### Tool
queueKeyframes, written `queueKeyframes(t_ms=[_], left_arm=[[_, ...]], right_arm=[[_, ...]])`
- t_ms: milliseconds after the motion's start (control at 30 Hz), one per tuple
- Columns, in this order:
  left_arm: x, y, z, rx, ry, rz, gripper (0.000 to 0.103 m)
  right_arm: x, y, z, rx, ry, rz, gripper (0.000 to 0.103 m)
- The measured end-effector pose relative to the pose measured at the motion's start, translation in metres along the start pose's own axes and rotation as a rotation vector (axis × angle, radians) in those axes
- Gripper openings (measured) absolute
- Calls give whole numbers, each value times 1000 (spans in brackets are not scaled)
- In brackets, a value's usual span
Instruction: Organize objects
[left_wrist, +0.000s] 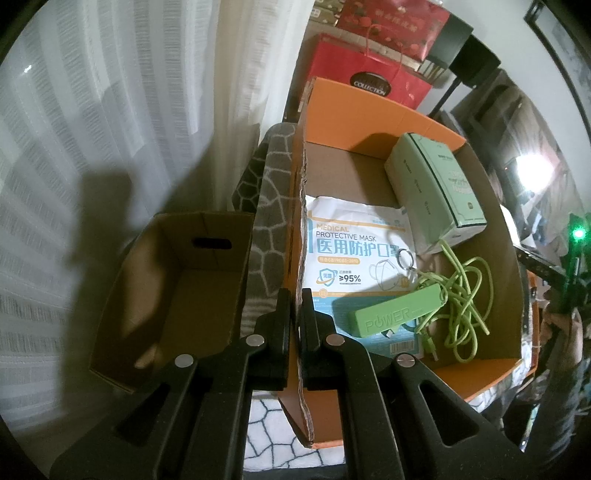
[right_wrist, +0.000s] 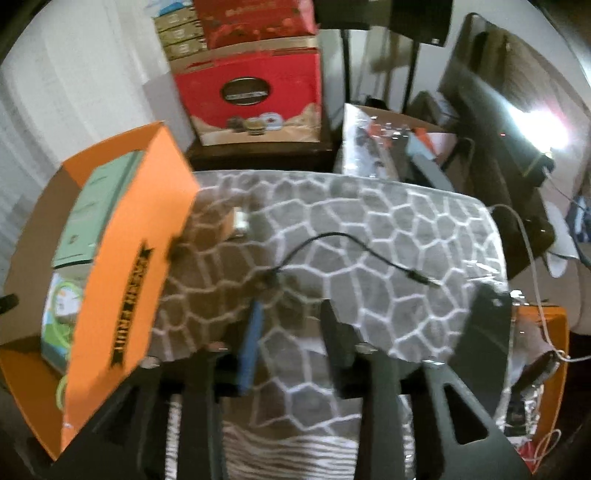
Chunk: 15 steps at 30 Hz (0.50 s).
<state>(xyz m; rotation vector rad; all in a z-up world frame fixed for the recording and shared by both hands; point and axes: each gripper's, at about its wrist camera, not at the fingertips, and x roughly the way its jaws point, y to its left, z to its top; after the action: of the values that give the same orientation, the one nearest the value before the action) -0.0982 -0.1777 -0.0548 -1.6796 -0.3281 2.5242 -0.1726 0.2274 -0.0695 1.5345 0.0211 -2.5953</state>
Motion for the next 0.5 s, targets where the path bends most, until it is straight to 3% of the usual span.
queueKeyframes(t_ms=[167, 400, 433, 500], left_arm=[[0, 0, 0, -1, 1, -1, 4], [0, 0, 0, 0, 1, 0, 4], [0, 0, 0, 0, 1, -1, 4], [0, 0, 0, 0, 0, -1, 4]], right_arm=[[11, -8, -3, 10, 23, -50, 50], [26, -10, -10, 28, 65, -65, 50], [28, -10, -11, 28, 70, -68, 47], [30, -9, -12, 27, 75, -66, 29]])
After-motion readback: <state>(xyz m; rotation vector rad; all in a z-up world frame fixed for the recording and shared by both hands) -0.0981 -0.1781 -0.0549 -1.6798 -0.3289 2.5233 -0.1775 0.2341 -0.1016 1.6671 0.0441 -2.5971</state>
